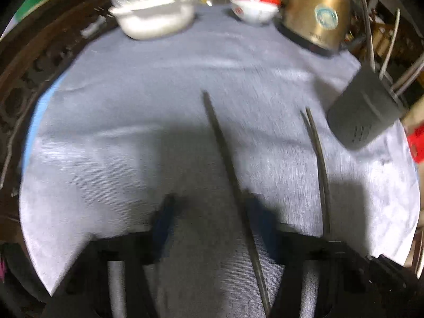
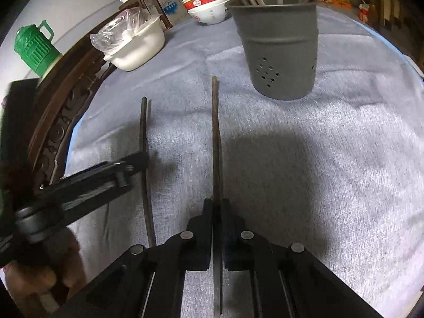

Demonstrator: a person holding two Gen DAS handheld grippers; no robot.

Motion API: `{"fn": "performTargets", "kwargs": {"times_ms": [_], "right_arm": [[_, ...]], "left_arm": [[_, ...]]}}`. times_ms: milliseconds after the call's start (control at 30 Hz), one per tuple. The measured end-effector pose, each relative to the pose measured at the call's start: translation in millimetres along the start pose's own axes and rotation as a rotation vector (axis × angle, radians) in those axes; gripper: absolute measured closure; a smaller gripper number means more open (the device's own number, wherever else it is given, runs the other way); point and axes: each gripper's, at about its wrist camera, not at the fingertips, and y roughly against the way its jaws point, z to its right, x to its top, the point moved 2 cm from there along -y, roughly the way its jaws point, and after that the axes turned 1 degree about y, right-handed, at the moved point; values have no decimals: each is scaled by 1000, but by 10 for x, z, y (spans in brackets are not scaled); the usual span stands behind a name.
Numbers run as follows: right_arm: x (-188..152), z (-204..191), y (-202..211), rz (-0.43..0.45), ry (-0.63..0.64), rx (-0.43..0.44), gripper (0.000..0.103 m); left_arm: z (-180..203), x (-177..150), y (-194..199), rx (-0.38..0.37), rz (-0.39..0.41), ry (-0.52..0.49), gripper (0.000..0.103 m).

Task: Organize utensils
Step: 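Close the right tool on a brown chopstick while the left tool grasps the other, then lift both chopsticks off the cloth and carry them toward the grey cup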

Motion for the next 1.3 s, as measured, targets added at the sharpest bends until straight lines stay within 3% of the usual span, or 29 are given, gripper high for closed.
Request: {"fn": "performTargets", "kwargs": {"times_ms": [33, 133, 233, 433, 667, 1000, 1100, 1167, 1267, 1300], "right_arm": [[6, 4, -7, -2, 0, 2, 97], [-3, -18, -10, -11, 8, 14, 97], [-18, -102, -6, -10, 24, 23, 97], [-122, -156, -22, -51, 38, 22, 94], [-145, -164, -11, -61, 47, 4, 96], [-221, -178, 0, -81, 36, 7, 94], [-195, -175, 2, -114, 47, 4, 93], [-134, -176, 48, -105, 57, -12, 92], [45, -189, 137, -74, 62, -24, 87], [130, -196, 148, -65, 66, -30, 82]], "left_arm": [[11, 5, 4, -2, 2, -36, 93], [-83, 12, 16, -62, -36, -92, 97], [-266, -50, 71, -63, -38, -154, 97], [-537, -213, 124, -107, -54, -82, 97], [-741, -356, 203, -182, -52, 99, 97], [-777, -608, 299, -200, -68, 81, 97], [-872, -638, 328, -240, -93, 124, 87], [-885, -585, 366, -235, -84, 117, 63], [-893, -447, 541, -201, -20, 108, 52], [-893, -390, 542, -195, -17, 103, 52]]}}
